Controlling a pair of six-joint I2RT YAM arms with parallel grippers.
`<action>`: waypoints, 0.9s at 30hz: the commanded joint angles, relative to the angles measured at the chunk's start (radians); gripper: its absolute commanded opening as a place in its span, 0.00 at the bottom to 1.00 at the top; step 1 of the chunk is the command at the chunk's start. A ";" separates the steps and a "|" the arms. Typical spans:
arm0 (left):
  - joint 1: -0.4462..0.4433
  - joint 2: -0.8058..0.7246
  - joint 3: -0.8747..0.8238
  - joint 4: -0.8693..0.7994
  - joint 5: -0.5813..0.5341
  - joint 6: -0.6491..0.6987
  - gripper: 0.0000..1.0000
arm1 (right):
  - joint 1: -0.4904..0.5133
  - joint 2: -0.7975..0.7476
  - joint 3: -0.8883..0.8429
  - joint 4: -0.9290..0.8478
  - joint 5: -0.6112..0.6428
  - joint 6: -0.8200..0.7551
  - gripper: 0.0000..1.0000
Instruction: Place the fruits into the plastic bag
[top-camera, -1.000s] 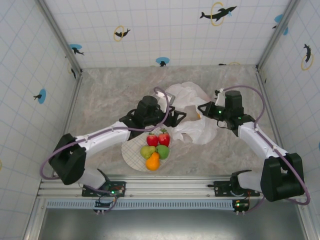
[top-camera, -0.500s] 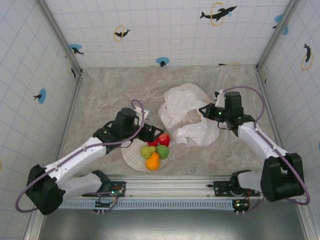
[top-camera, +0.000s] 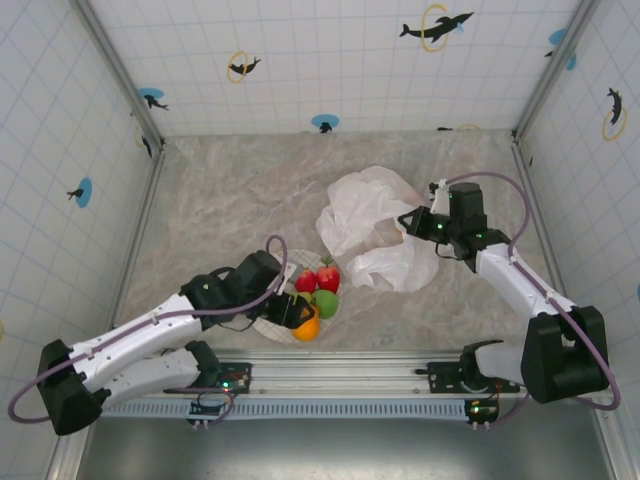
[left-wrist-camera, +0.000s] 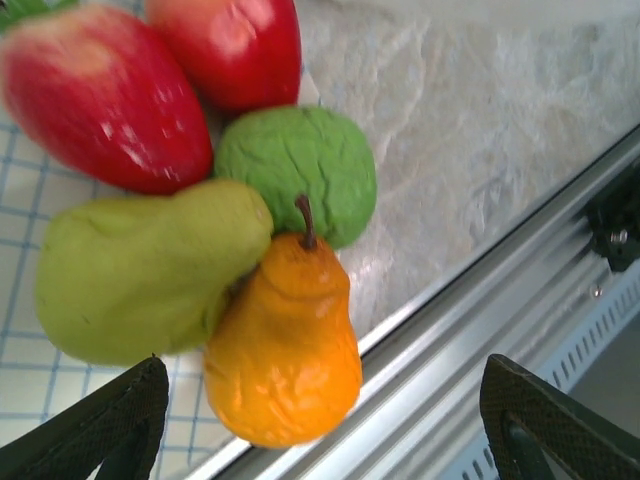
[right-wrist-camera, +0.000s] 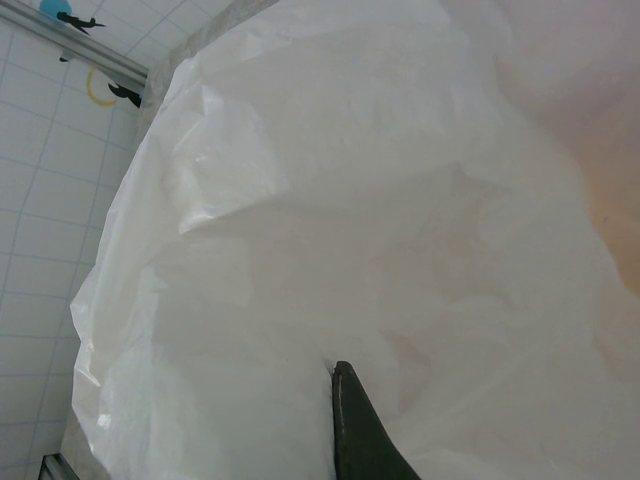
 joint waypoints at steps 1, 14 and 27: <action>-0.040 0.001 -0.007 -0.092 -0.042 -0.079 0.82 | -0.001 0.004 0.024 0.013 0.004 -0.007 0.00; -0.103 0.110 -0.062 -0.012 -0.062 -0.128 0.87 | 0.000 -0.005 0.021 0.006 0.013 -0.017 0.00; -0.130 0.201 -0.110 0.155 -0.032 -0.161 0.87 | -0.002 -0.010 0.017 0.002 0.017 -0.022 0.00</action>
